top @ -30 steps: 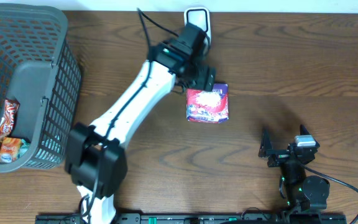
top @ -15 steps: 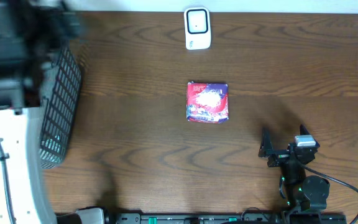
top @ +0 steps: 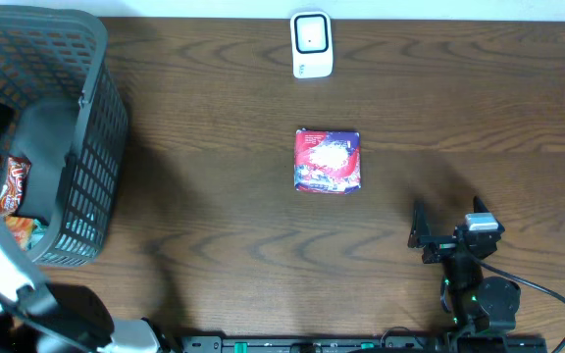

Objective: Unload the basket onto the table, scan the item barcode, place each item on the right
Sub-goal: 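Reach the left gripper into the basket and grasp the mint-green packet, then carry the green packet out and drop it beside the purple bag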

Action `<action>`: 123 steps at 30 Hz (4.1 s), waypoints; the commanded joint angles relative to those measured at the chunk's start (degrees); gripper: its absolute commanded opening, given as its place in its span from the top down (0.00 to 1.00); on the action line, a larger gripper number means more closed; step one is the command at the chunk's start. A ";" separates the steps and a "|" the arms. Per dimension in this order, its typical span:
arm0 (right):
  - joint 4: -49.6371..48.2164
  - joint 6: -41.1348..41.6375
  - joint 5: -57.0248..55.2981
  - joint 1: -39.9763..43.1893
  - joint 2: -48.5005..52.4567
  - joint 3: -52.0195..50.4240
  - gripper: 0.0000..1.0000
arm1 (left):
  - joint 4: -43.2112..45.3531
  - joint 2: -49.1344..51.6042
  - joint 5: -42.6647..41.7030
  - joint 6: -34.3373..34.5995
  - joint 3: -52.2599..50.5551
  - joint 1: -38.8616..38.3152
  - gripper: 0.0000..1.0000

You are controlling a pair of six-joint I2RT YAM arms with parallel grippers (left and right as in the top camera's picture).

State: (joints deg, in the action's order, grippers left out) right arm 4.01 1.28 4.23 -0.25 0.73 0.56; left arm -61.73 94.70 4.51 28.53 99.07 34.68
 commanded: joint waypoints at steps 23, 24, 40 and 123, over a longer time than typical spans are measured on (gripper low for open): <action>0.04 0.83 -0.24 -0.50 -0.02 -0.24 0.01 | 1.49 17.81 11.19 10.84 -23.61 -1.66 0.00; 0.04 0.81 -0.24 -0.50 -0.02 -0.24 0.00 | 1.66 18.16 11.17 10.84 -24.04 -1.66 0.00; 0.04 0.81 -0.22 -0.50 -0.02 -0.24 0.01 | -1.40 17.88 11.17 4.52 -20.92 -1.60 0.93; 0.04 0.81 -0.24 -0.50 0.02 -0.24 0.01 | 9.31 25.46 -27.41 -13.22 5.99 -66.23 0.30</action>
State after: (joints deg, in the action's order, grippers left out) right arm 4.01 1.28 4.23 -0.25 0.73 0.56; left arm -52.10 126.91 -20.08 14.90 100.79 -33.50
